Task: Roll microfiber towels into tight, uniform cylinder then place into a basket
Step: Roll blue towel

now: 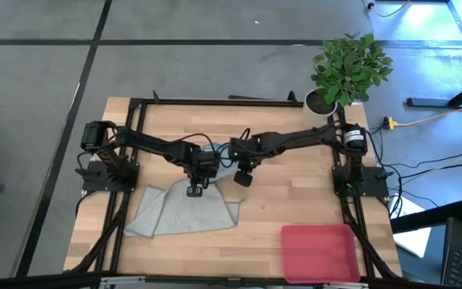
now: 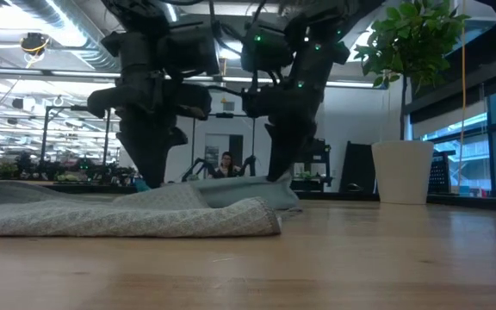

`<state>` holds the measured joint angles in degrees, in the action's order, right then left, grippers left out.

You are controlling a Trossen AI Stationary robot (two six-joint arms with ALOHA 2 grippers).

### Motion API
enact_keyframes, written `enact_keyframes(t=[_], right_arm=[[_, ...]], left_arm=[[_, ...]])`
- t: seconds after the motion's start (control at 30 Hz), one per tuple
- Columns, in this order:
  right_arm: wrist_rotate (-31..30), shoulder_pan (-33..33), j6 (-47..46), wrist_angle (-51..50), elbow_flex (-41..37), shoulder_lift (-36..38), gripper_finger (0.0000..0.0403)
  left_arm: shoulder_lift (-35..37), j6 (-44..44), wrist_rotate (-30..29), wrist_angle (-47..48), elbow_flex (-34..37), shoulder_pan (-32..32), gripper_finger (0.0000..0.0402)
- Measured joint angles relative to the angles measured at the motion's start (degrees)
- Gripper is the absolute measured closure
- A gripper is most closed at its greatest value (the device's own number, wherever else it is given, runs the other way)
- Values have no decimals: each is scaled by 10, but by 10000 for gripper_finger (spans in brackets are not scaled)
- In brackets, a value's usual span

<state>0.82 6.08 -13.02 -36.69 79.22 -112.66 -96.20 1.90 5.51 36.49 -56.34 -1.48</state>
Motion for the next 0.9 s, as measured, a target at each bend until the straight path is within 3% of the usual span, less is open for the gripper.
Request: enact_keyframes(t=[0.4, 0.73, 0.9], right_arm=[[3, 30, 18, 33, 0, -14, 398], [174, 25, 68, -20, 0, -11, 398], [192, 22, 59, -1, 0, -11, 398]], left_arm=[[0, 2, 24, -1, -1, 0, 401], [0, 2, 56, 14, -1, 5, 401], [4, 3, 56, 20, -1, 10, 402]])
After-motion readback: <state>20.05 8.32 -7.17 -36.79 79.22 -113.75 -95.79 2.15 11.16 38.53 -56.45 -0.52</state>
